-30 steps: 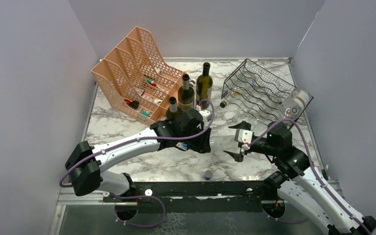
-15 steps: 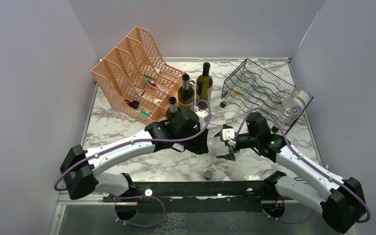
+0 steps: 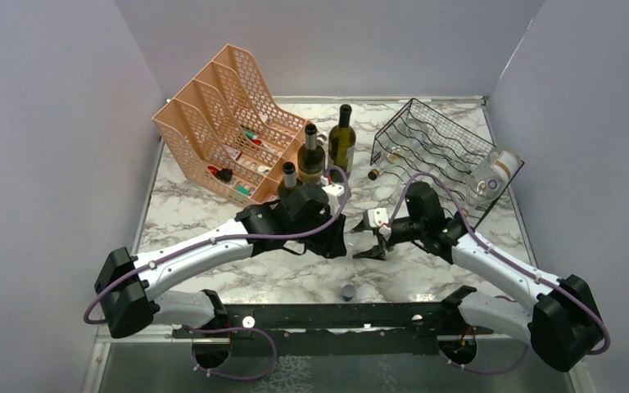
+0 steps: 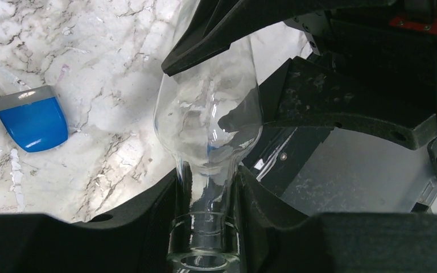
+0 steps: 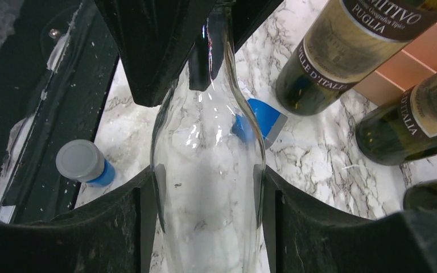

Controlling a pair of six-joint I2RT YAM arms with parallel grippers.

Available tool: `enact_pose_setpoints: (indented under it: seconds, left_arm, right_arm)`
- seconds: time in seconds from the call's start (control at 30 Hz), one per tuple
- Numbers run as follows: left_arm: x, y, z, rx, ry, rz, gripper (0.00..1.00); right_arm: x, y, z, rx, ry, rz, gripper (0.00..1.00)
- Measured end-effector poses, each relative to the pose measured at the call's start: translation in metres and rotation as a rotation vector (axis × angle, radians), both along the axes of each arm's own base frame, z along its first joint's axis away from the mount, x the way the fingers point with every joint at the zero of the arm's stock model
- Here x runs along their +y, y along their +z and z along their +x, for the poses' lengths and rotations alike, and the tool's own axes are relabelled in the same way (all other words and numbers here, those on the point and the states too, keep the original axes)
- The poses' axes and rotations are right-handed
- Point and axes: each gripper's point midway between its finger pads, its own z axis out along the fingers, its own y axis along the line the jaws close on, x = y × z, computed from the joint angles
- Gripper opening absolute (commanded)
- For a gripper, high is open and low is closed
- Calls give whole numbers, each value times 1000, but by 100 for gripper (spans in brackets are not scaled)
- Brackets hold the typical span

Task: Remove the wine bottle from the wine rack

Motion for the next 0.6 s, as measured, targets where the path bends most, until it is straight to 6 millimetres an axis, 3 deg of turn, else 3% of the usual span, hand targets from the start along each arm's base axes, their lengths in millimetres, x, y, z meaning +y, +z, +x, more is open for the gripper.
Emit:
enact_pose_setpoints:
  seconds: [0.1, 0.27, 0.37, 0.43, 0.6]
  left_arm:
    - [3, 6, -1, -10, -1, -11, 64]
    - [4, 38, 3, -84, -18, -54, 88]
    - [5, 70, 10, -161, -10, -92, 96]
    - [7, 101, 18, -239, 7, -130, 99]
    - [27, 169, 34, -425, 108, -223, 99]
  right_arm:
    - [3, 5, -1, 10, 8, 24, 35]
    - [7, 14, 2, -10, -1, 72, 33]
    - [7, 15, 3, -31, -33, 112, 27]
    - [5, 14, 8, -35, -87, 131, 25]
    - [2, 19, 39, -2, -309, 202, 24]
